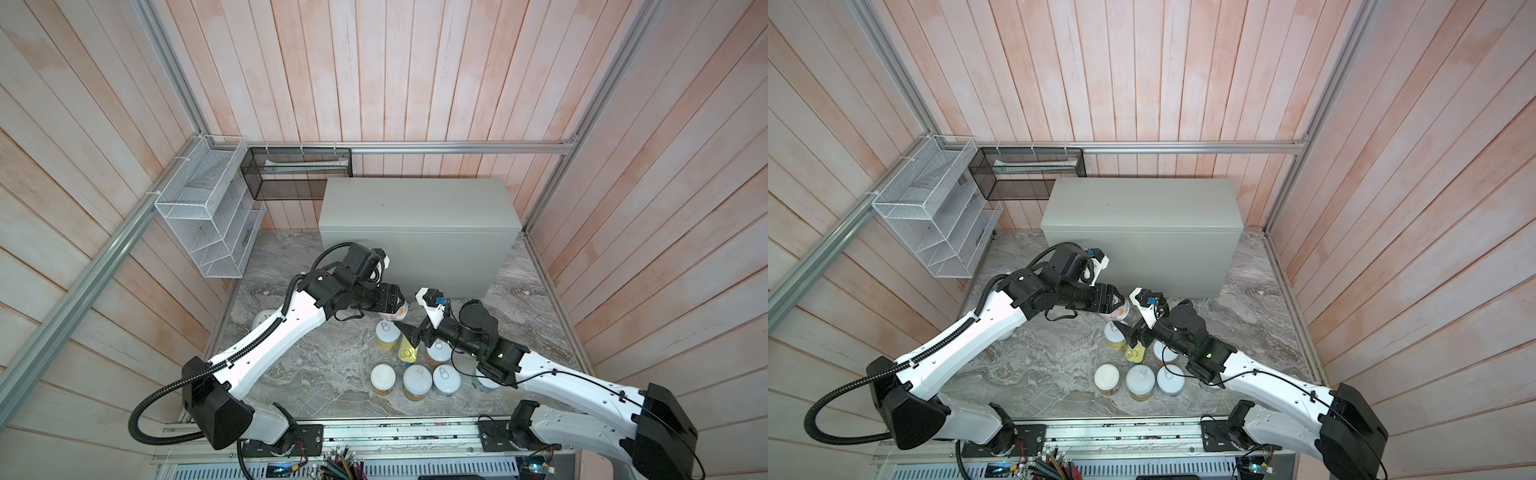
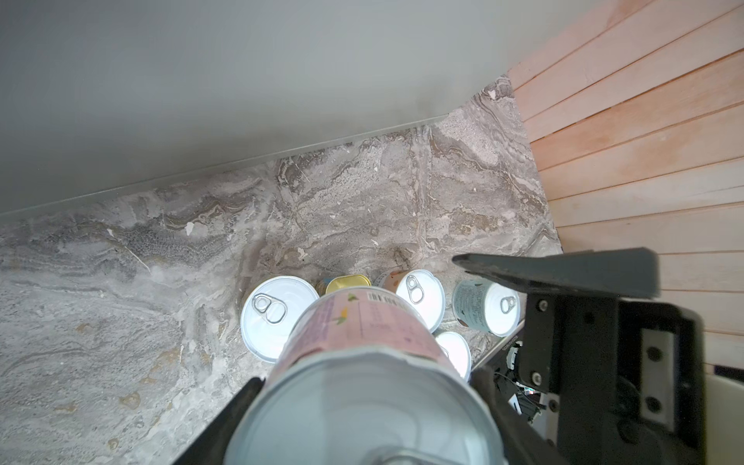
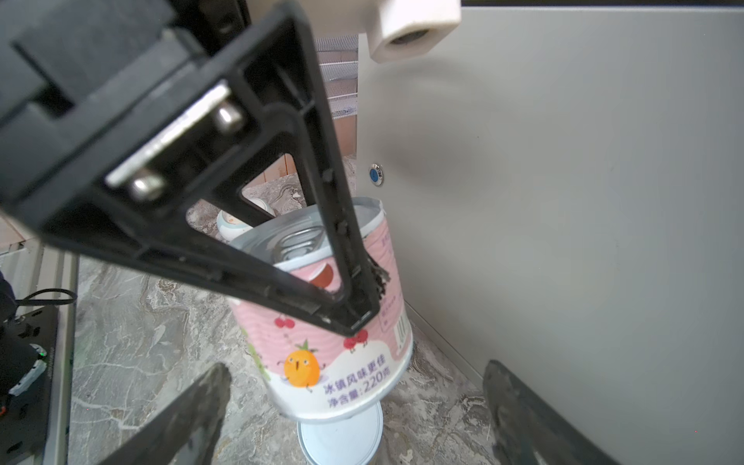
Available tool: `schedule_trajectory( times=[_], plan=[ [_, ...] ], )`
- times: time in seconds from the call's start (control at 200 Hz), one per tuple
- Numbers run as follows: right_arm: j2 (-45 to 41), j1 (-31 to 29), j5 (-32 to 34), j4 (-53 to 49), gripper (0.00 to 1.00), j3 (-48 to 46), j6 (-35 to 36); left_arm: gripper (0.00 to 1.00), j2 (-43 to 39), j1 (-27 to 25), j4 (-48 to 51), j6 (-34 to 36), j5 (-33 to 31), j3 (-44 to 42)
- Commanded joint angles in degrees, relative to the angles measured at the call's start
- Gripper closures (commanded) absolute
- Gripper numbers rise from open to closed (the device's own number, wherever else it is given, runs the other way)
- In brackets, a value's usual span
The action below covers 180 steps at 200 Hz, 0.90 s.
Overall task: Place and organize the canned foods onto the counter
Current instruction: 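Lift the pink can with the left gripper toward the right gripper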
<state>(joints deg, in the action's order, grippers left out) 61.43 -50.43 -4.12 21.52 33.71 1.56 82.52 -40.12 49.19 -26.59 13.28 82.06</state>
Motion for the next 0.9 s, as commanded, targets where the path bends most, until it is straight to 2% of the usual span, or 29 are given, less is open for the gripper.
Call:
schedule_trajectory(
  times=[0.0, 0.895],
  plan=[
    [0.8, 0.2, 0.2, 3.2, 0.02, 1.2, 1.5, 0.42, -1.7, 0.3, -2.9, 0.1, 2.7, 0.3],
    [7.2, 0.2, -2.5, 9.9, 0.02, 3.9, 0.9, 0.42, -5.8, 0.2, -9.2, -2.7, 8.4, -7.1]
  ],
)
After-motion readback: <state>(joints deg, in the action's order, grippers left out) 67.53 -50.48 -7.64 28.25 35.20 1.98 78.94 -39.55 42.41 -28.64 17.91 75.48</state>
